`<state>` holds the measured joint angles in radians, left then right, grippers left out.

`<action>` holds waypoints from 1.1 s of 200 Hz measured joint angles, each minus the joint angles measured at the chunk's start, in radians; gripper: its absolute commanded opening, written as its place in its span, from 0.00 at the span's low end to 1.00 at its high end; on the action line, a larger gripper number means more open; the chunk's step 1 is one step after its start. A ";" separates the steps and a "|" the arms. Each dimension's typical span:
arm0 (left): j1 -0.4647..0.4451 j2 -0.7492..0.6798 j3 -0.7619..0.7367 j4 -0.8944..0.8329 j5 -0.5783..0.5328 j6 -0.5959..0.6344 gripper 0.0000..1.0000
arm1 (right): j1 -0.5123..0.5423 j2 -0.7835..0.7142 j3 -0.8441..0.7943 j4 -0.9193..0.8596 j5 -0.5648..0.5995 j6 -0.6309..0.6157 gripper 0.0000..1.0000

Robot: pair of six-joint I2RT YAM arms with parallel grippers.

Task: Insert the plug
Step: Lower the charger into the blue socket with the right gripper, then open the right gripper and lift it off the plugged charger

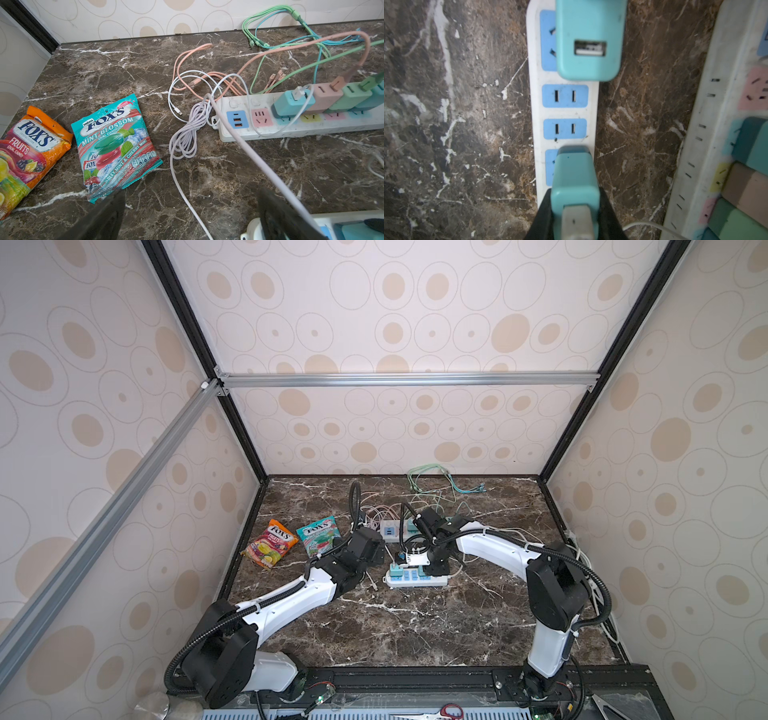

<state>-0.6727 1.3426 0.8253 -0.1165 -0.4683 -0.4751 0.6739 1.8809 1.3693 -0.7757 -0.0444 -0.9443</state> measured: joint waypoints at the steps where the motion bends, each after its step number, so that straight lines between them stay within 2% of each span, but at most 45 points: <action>1: 0.000 0.000 0.000 0.000 0.000 0.000 0.98 | 0.000 0.000 0.000 0.000 0.000 0.001 0.00; 15: 0.000 -0.005 0.000 0.000 -0.006 0.000 0.98 | 0.001 0.000 -0.001 0.002 0.000 0.013 0.00; 41: 0.000 -0.023 0.000 0.000 -0.011 0.000 0.98 | 0.001 -0.011 -0.011 0.012 -0.006 0.032 0.12; 55: 0.000 -0.033 0.000 0.001 -0.013 0.000 0.98 | 0.000 -0.015 -0.011 0.013 -0.013 0.043 0.20; 102: 0.000 -0.039 -0.001 0.002 -0.016 0.000 0.98 | -0.001 0.015 -0.013 -0.005 -0.052 0.071 0.57; 108: 0.000 -0.040 -0.002 0.003 -0.017 0.000 0.98 | -0.001 0.015 -0.014 -0.010 -0.057 0.078 0.67; 110: 0.000 -0.040 -0.002 0.003 -0.018 0.000 0.98 | -0.001 0.015 -0.014 -0.013 -0.061 0.071 0.75; 112: 0.000 -0.040 -0.003 0.003 -0.018 0.000 0.98 | -0.001 0.015 -0.014 -0.019 -0.063 0.079 0.90; 113: 0.000 -0.041 -0.003 0.003 -0.018 0.000 0.98 | -0.001 0.015 -0.014 -0.020 -0.064 0.083 0.95; 116: 0.000 -0.042 -0.005 0.003 -0.018 0.000 0.98 | -0.001 0.015 -0.014 -0.025 -0.069 0.078 1.00; 159: 0.004 -0.078 -0.039 0.011 -0.037 0.000 0.98 | -0.018 -0.008 -0.014 -0.100 -0.120 0.083 0.99; 220: 0.066 -0.124 -0.064 0.026 -0.053 -0.019 0.98 | -0.082 -0.177 -0.028 -0.195 -0.178 0.050 0.99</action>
<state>-0.6071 1.2186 0.7609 -0.0902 -0.5217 -0.4946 0.5922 1.7035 1.3415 -0.9703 -0.2226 -0.8944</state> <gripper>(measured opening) 0.984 0.992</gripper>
